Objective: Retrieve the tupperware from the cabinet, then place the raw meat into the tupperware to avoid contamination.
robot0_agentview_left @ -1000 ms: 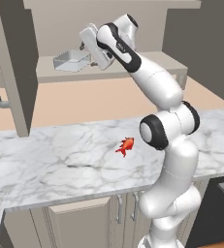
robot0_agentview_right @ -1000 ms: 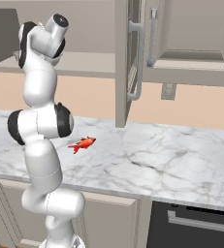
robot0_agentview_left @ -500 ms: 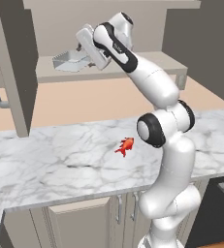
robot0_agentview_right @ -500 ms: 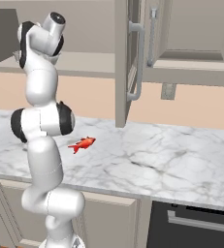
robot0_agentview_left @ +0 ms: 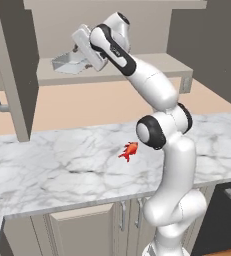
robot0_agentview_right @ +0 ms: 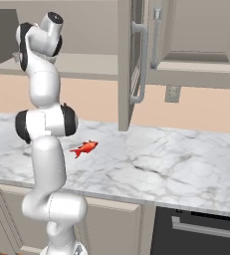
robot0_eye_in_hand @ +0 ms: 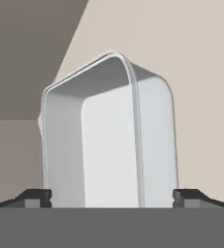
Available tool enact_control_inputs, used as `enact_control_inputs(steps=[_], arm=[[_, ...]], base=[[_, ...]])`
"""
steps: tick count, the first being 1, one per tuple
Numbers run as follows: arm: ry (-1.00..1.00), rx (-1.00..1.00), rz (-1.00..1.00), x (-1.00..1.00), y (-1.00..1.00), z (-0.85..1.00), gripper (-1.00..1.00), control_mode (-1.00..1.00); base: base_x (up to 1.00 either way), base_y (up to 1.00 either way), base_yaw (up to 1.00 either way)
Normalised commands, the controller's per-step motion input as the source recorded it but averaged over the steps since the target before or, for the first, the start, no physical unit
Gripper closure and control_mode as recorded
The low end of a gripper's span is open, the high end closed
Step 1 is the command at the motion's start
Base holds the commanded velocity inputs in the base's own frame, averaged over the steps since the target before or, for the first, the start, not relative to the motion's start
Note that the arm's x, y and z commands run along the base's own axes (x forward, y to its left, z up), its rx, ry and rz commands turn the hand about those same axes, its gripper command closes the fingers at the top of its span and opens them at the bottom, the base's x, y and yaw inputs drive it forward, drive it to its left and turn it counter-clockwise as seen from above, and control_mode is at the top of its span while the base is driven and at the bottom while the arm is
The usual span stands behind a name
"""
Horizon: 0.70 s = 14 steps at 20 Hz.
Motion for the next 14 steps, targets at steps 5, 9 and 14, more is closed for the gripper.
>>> enact_control_inputs(steps=[5,9,14], arm=[[0.0,0.04,0.0,0.19,0.26,-0.27,1.0,-1.0],[0.0,0.04,0.0,0.13,0.19,-0.25,1.0,-1.0],[0.0,0.04,0.0,0.12,0.19,-0.24,1.0,-1.0]], base=[[0.0,0.0,0.0],[0.0,0.0,0.0],[0.0,0.0,0.0]])
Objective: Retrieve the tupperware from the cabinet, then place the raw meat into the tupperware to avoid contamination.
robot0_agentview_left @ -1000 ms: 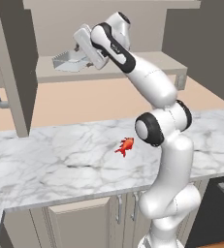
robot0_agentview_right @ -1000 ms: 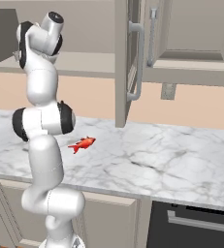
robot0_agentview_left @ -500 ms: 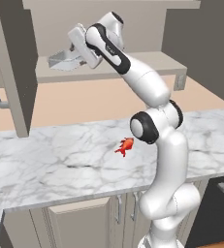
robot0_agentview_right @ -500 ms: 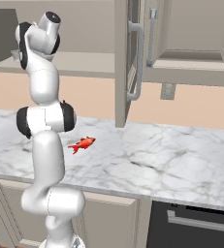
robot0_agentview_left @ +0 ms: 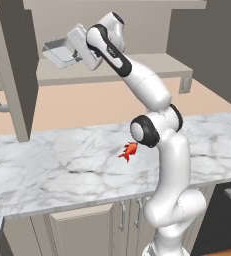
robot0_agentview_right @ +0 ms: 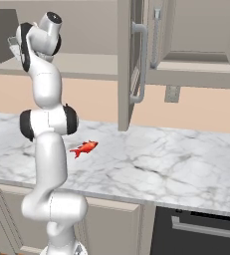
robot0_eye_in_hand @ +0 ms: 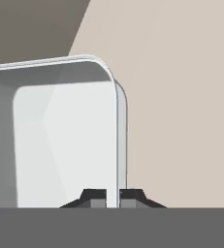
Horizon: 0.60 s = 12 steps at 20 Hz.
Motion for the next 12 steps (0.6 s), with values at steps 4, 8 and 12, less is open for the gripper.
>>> enact_control_inputs(steps=[4,8,12], arm=[[0.0,0.02,0.0,0.03,0.12,-0.15,1.0,-1.0],[0.0,0.0,0.0,0.0,0.0,-0.01,1.0,-1.0],[-0.01,0.0,0.0,-0.1,0.0,0.0,1.0,-1.0]], base=[[0.0,0.0,0.0],[0.0,0.0,0.0],[0.0,0.0,0.0]])
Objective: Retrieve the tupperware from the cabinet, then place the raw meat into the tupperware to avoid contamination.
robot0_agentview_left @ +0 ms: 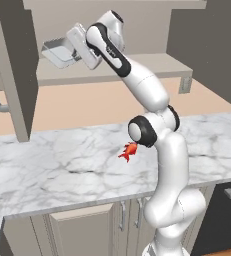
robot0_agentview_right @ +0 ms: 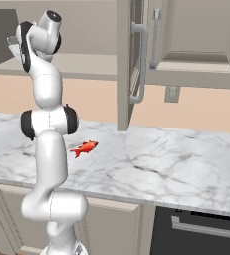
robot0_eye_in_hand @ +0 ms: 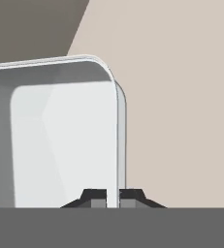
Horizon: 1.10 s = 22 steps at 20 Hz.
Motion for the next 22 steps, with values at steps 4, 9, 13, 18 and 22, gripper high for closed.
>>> enact_control_inputs(steps=[4,9,13,18,22], arm=[[-0.01,0.0,0.0,-0.13,0.0,0.0,1.0,-1.0],[0.0,0.0,0.0,-0.1,0.0,-0.16,1.0,-1.0],[0.0,0.0,0.0,-0.11,0.0,-0.3,1.0,-1.0],[0.0,0.0,0.0,-0.01,0.0,0.0,1.0,-1.0],[-0.06,0.0,0.0,-0.23,0.0,0.0,1.0,-1.0]], base=[[0.0,0.0,0.0],[0.0,0.0,0.0],[0.0,0.0,0.0],[0.0,0.0,0.0],[0.0,0.0,0.0]])
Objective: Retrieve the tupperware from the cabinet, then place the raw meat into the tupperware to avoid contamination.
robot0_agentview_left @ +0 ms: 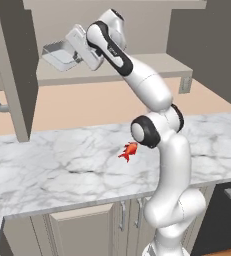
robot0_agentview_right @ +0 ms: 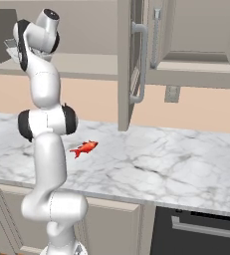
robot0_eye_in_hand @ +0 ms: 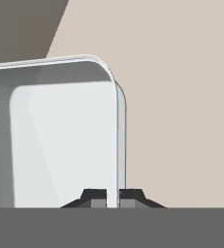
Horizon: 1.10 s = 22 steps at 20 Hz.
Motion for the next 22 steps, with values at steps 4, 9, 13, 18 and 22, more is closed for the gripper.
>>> enact_control_inputs(steps=[4,9,13,18,22], arm=[[-0.04,0.0,0.0,-0.46,0.0,0.0,1.0,-1.0],[-0.05,0.01,0.0,-0.63,-0.02,0.0,1.0,-1.0],[-0.1,0.03,0.0,-0.78,-0.05,0.01,1.0,-1.0],[-0.13,0.02,0.0,-0.72,-0.02,0.21,1.0,-1.0],[-0.1,0.05,0.0,-0.91,-0.26,0.16,1.0,-1.0]], base=[[0.0,0.0,0.0],[0.0,0.0,0.0],[0.0,0.0,0.0],[0.0,0.0,0.0],[0.0,0.0,0.0]])
